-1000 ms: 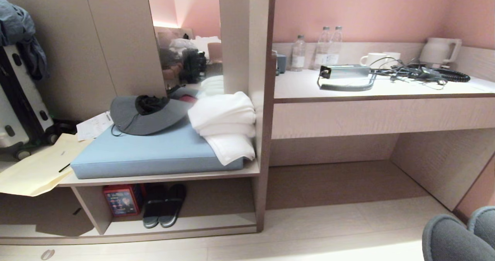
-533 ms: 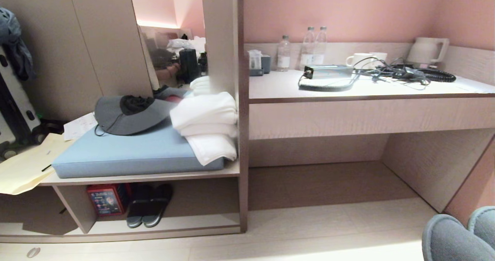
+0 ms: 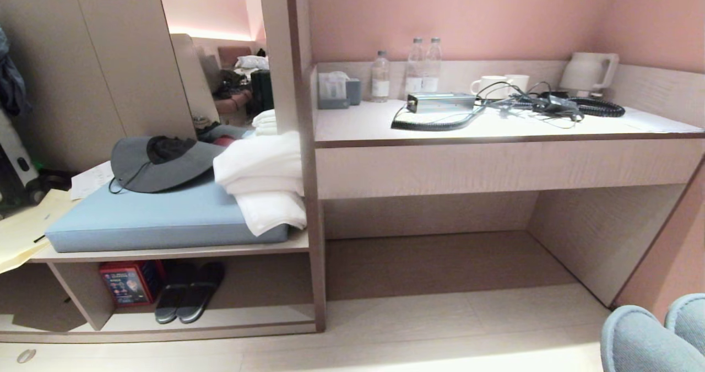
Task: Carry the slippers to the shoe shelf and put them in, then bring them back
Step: Place the slippers on the floor
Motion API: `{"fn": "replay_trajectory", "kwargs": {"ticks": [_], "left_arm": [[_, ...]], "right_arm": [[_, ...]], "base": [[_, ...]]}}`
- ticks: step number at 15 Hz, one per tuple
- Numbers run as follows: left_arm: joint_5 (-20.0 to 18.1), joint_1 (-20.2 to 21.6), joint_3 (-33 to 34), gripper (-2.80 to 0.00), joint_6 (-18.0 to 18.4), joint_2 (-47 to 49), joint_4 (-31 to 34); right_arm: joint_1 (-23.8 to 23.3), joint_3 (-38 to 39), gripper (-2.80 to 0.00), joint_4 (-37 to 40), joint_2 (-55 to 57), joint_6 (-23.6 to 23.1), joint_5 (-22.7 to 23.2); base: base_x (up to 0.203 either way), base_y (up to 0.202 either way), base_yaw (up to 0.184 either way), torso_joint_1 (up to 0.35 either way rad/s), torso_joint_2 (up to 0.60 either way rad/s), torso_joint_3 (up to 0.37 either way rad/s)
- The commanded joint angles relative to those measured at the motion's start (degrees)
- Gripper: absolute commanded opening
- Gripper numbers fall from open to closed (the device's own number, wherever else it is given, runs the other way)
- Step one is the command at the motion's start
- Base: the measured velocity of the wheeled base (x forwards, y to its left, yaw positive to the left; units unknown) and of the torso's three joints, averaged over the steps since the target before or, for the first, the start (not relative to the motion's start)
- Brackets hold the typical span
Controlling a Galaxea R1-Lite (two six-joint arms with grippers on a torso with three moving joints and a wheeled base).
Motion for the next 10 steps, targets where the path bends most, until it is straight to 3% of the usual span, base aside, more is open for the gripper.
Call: {"fn": "replay_trajectory", "kwargs": {"ticks": [1,10], "left_arm": [[0.0,0.1,0.0,-2.8,0.0,0.0,0.0],[-0.1,0.0,0.1,-2.8,-0.1,0.0,-0.4]], "right_arm": [[0.0,0.0,-2.8,0.0,0.0,0.0,0.0],[0.0,0.0,-2.8,0.0,0.0,0.0,0.0]], "base": [[0.0,-0.193,0.003,-0.002,0.0,0.002],[0.0,-0.194,0.001,0.002,0.0,0.002]]}}
